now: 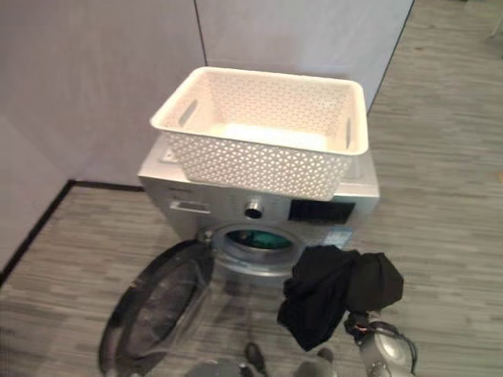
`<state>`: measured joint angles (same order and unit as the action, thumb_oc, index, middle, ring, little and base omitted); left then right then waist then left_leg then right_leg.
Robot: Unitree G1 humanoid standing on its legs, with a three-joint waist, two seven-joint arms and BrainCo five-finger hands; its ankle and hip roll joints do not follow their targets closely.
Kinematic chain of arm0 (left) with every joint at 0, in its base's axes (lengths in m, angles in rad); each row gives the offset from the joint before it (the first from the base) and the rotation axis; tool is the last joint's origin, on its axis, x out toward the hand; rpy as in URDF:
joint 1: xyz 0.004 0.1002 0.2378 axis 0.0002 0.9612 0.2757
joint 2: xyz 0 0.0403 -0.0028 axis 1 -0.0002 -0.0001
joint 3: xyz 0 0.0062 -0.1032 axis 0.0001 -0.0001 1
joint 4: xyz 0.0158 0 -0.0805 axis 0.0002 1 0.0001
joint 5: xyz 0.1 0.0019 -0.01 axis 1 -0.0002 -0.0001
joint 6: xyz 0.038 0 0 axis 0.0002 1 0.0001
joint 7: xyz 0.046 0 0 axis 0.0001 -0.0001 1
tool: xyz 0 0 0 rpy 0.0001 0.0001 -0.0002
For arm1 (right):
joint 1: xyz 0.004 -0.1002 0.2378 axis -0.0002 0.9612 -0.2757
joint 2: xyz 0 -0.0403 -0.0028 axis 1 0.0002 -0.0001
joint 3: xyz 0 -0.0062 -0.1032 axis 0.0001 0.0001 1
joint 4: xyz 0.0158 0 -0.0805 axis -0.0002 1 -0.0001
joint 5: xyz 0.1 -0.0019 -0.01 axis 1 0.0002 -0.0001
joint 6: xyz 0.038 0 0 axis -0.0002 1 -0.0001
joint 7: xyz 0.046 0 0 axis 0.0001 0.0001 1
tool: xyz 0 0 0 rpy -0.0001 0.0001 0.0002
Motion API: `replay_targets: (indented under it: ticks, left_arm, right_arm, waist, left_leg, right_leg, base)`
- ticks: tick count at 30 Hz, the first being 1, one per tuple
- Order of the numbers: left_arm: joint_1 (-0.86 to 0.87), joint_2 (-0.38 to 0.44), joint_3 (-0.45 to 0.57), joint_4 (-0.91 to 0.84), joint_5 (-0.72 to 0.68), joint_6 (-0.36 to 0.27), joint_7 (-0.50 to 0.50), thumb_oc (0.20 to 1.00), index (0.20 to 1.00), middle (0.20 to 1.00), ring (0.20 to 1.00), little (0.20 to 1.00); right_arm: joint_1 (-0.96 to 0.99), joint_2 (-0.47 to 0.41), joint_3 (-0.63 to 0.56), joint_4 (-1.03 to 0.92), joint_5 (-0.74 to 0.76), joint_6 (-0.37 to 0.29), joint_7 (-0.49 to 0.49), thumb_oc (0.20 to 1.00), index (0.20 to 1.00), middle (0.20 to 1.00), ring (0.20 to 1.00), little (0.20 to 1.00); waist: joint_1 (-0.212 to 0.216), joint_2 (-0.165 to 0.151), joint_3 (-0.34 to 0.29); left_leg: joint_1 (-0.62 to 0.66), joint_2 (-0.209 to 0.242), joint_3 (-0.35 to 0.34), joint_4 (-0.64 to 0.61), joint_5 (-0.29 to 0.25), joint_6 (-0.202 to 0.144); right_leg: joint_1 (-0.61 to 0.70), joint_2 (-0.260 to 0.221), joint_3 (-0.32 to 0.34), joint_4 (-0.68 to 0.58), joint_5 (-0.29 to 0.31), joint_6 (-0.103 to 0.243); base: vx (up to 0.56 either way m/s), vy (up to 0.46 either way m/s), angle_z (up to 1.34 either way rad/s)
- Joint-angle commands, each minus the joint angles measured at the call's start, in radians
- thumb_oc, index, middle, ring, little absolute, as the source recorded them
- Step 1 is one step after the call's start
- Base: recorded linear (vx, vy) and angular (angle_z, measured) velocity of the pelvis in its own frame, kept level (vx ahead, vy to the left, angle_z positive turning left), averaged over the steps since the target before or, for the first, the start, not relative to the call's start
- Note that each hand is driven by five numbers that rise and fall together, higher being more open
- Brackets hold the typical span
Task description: Grab the laundry basket,head to the washer,open it,put in the laundry and shut it.
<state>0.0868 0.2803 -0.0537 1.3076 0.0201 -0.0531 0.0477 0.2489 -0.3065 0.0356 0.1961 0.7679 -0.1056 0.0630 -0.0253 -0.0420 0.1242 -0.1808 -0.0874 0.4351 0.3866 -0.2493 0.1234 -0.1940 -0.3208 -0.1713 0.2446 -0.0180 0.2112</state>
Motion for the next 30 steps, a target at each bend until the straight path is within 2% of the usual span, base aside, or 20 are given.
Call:
replay_targets:
  ticks: [1, 2, 3, 4, 8, 12, 13, 14, 15, 16, 17, 19, 20, 24, 26, 27, 28, 29, 30]
  left_arm:
    - [-0.003, 0.025, -0.002, -0.008, 0.036, -0.016, -0.010, 1.000, 1.000, 1.000, 1.000, 1.000]
    - [-0.003, 0.018, -0.008, -0.010, 0.036, -0.016, -0.012, 1.000, 1.000, 1.000, 1.000, 1.000]
    - [0.003, 0.007, -0.016, -0.015, 0.038, -0.019, -0.013, 1.000, 1.000, 1.000, 1.000, 1.000]
    - [0.009, -0.008, -0.033, -0.035, 0.035, -0.022, -0.016, 1.000, 1.000, 1.000, 1.000, 1.000]
    - [0.006, -0.016, -0.044, -0.052, 0.020, -0.022, -0.015, 1.000, 1.000, 1.000, 1.000, 1.000]
    - [0.003, -0.026, -0.054, -0.045, 0.020, -0.019, -0.012, 1.000, 1.000, 1.000, 1.000, 1.000]
    - [-0.013, -0.029, -0.063, -0.048, 0.012, -0.016, -0.005, 1.000, 1.000, 1.000, 1.000, 1.000]
    - [-0.034, -0.034, -0.072, -0.048, 0.010, -0.012, 0.002, 1.000, 1.000, 1.000, 1.000, 1.000]
    - [-0.065, -0.036, -0.088, -0.054, 0.007, -0.011, 0.013, 1.000, 1.000, 1.000, 1.000, 1.000]
    - [-0.096, -0.037, -0.114, -0.070, 0.011, -0.010, 0.012, 1.000, 1.000, 1.000, 1.000, 1.000]
    - [-0.100, -0.038, -0.135, -0.077, 0.016, -0.011, 0.011, 1.000, 1.000, 1.000, 1.000, 1.000]
    - [-0.100, -0.038, -0.142, -0.088, 0.018, -0.015, 0.013, 1.000, 1.000, 1.000, 1.000, 1.000]
    - [-0.096, -0.034, -0.149, -0.094, 0.023, -0.018, 0.009, 1.000, 1.000, 1.000, 1.000, 1.000]
    - [-0.083, -0.015, -0.148, -0.119, 0.015, -0.028, 0.011, 1.000, 1.000, 1.000, 1.000, 1.000]
    - [-0.086, -0.007, -0.148, -0.121, 0.008, -0.021, 0.018, 1.000, 1.000, 1.000, 1.000, 1.000]
    - [-0.088, 0.000, -0.144, -0.124, 0.003, -0.020, 0.022, 1.000, 1.000, 1.000, 1.000, 1.000]
    - [-0.086, 0.004, -0.142, -0.137, -0.010, -0.017, 0.024, 1.000, 1.000, 1.000, 1.000, 1.000]
    - [-0.090, 0.010, -0.147, -0.143, -0.014, -0.017, 0.024, 1.000, 1.000, 1.000, 1.000, 1.000]
    - [-0.106, 0.011, -0.156, -0.138, -0.015, -0.019, 0.024, 1.000, 1.000, 1.000, 1.000, 1.000]
  right_arm:
    - [-0.038, -0.069, 0.012, -0.015, -0.004, -0.033, 0.041, 0.200, 0.200, 0.200, 0.200, 0.200]
    - [-0.036, -0.068, 0.022, -0.010, -0.003, -0.032, 0.042, 0.200, 0.200, 0.200, 0.200, 0.200]
    - [-0.035, -0.067, 0.049, -0.005, -0.005, -0.024, 0.049, 0.200, 0.200, 0.200, 0.200, 0.200]
    - [-0.036, -0.073, 0.076, 0.008, -0.011, -0.020, 0.058, 0.200, 0.200, 0.200, 0.200, 0.200]
    - [-0.027, -0.069, 0.102, 0.006, -0.008, -0.014, 0.066, 0.200, 0.200, 0.200, 0.200, 0.200]
    - [-0.025, -0.082, 0.116, 0.015, -0.034, -0.013, 0.066, 0.200, 0.200, 0.200, 0.200, 0.200]
    - [-0.035, -0.085, 0.121, 0.028, -0.045, -0.015, 0.055, 0.200, 0.200, 0.200, 0.200, 0.200]
    - [-0.043, -0.086, 0.125, 0.040, -0.050, -0.017, 0.046, 0.200, 0.200, 0.200, 0.200, 0.200]
    - [-0.046, -0.083, 0.130, 0.050, -0.050, -0.021, 0.033, 0.200, 0.200, 0.200, 0.200, 0.200]
    - [-0.055, -0.085, 0.129, 0.069, -0.055, -0.021, 0.022, 0.200, 0.200, 0.200, 0.200, 0.200]
    - [-0.071, -0.080, 0.146, 0.090, -0.070, -0.018, 0.016, 0.200, 0.200, 0.200, 0.200, 0.200]
    - [-0.063, -0.073, 0.146, 0.089, -0.071, -0.016, 0.019, 0.200, 0.200, 0.200, 0.200, 0.200]
    - [-0.086, -0.075, 0.165, 0.107, -0.089, -0.014, 0.022, 0.200, 0.200, 0.200, 0.200, 0.200]
    - [-0.172, -0.057, 0.209, 0.212, -0.116, -0.014, 0.012, 0.200, 0.200, 0.200, 0.200, 0.200]
    - [-0.232, -0.030, 0.235, 0.264, -0.122, -0.007, -0.008, 0.200, 0.200, 0.200, 0.200, 0.200]
    - [-0.239, -0.019, 0.241, 0.276, -0.125, -0.005, -0.013, 0.200, 0.200, 0.200, 0.200, 0.200]
    - [-0.243, -0.020, 0.246, 0.263, -0.127, -0.004, -0.012, 0.200, 0.200, 0.200, 0.200, 0.200]
    - [-0.240, -0.025, 0.248, 0.241, -0.114, -0.009, -0.010, 0.200, 0.200, 0.200, 0.200, 0.200]
    - [-0.245, -0.030, 0.251, 0.238, -0.106, -0.010, -0.009, 0.200, 0.200, 0.200, 0.200, 0.200]
  waist:
    - [0.000, 0.023, -0.027]
    - [-0.003, 0.027, -0.023]
    - [0.005, 0.034, -0.019]
    - [0.019, 0.041, -0.017]
    - [0.026, 0.054, -0.016]
    - [0.027, 0.063, -0.020]
    - [0.028, 0.064, -0.005]
    - [0.018, 0.057, 0.014]
    - [0.000, 0.055, 0.036]
    - [-0.015, 0.052, 0.052]
    - [0.002, 0.051, 0.057]
    - [-0.011, 0.058, 0.058]
    - [-0.003, 0.056, 0.068]
    - [0.031, 0.047, 0.095]
    - [0.046, 0.046, 0.112]
    - [0.043, 0.051, 0.121]
    - [0.035, 0.061, 0.139]
    - [0.024, 0.066, 0.150]
    - [0.000, 0.061, 0.150]
  left_leg:
    - [0.144, 0.081, -0.100, -0.308, 0.212, -0.132]
    - [0.155, 0.072, -0.107, -0.325, 0.219, -0.132]
    - [0.170, 0.070, -0.100, -0.342, 0.224, -0.133]
    - [0.153, 0.075, -0.107, -0.320, 0.227, -0.142]
    - [0.137, 0.083, -0.140, -0.320, 0.239, -0.151]
    - [0.112, 0.094, -0.160, -0.298, 0.239, -0.162]
    - [0.086, 0.108, -0.158, -0.252, 0.235, -0.172]
    - [0.051, 0.132, -0.129, -0.184, 0.228, -0.185]
    - [0.008, 0.178, -0.057, -0.140, 0.237, -0.199]
    - [-0.037, 0.247, 0.051, -0.121, 0.265, -0.223]
    - [-0.057, 0.204, -0.047, -0.108, 0.240, -0.204]
    - [-0.030, 0.188, -0.042, -0.153, 0.230, -0.187]
    - [-0.023, 0.179, -0.042, -0.148, 0.205, -0.170]
    - [-0.017, 0.182, -0.002, -0.107, 0.153, -0.145]
    - [-0.001, 0.161, -0.012, -0.100, 0.112, -0.111]
    - [0.021, 0.143, -0.029, -0.098, 0.093, -0.091]
    - [0.036, 0.129, -0.050, -0.082, 0.073, -0.062]
    - [0.043, 0.115, -0.083, -0.071, 0.060, -0.054]
    - [0.035, 0.098, -0.102, -0.082, 0.084, -0.058]
  right_leg:
    - [0.068, 0.175, -0.024, -0.133, 0.109, -0.044]
    - [0.058, 0.193, -0.020, -0.126, 0.103, -0.049]
    - [0.093, 0.179, -0.065, -0.153, 0.097, -0.054]
    - [0.105, 0.194, -0.081, -0.175, 0.087, -0.062]
    - [0.118, 0.217, -0.064, -0.196, 0.064, -0.079]
    - [0.115, 0.226, -0.076, -0.202, 0.051, -0.094]
    - [0.113, 0.223, -0.091, -0.195, 0.042, -0.101]
    - [0.109, 0.214, -0.115, -0.181, 0.031, -0.110]
    - [0.107, 0.208, -0.148, -0.162, 0.009, -0.118]
    - [0.117, 0.196, -0.188, -0.154, -0.006, -0.114]
    - [0.104, 0.197, -0.179, -0.137, -0.011, -0.115]
    - [0.102, 0.188, -0.175, -0.126, -0.013, -0.105]
    - [0.091, 0.172, -0.153, -0.112, -0.015, -0.098]
    - [0.061, 0.144, -0.112, -0.070, -0.016, -0.080]
    - [0.017, 0.108, -0.086, 0.034, -0.010, -0.053]
    - [-0.007, 0.082, -0.068, 0.134, 0.022, -0.037]
    - [-0.047, 0.060, -0.041, 0.257, 0.060, -0.038]
    - [-0.096, 0.098, 0.014, 0.257, 0.055, -0.045]
    - [-0.139, 0.166, 0.081, 0.162, 0.051, -0.068]
  base:
    - [0.03, 0.131, 0.12]
    - [0.04, 0.076, 0.22]
    - [0.04, -0.033, 0.59]
    - [0.03, -0.100, 0.53]
    - [0.00, -0.127, 0.34]
    - [0.00, -0.140, 0.41]
    - [-0.07, -0.181, 0.28]
    - [-0.16, -0.191, 0.34]
    - [-0.12, -0.145, 1.01]
    - [-0.04, -0.025, 1.29]
    - [0.09, 0.074, 1.56]
    - [0.14, 0.201, 0.69]
    - [0.12, 0.262, -0.31]
    - [0.07, 0.262, -0.66]
    - [0.09, 0.335, -0.35]
    - [0.12, 0.372, 0.03]
    - [0.12, 0.268, 0.35]
    - [0.04, 0.082, 0.81]
    - [0.10, -0.083, 0.82]
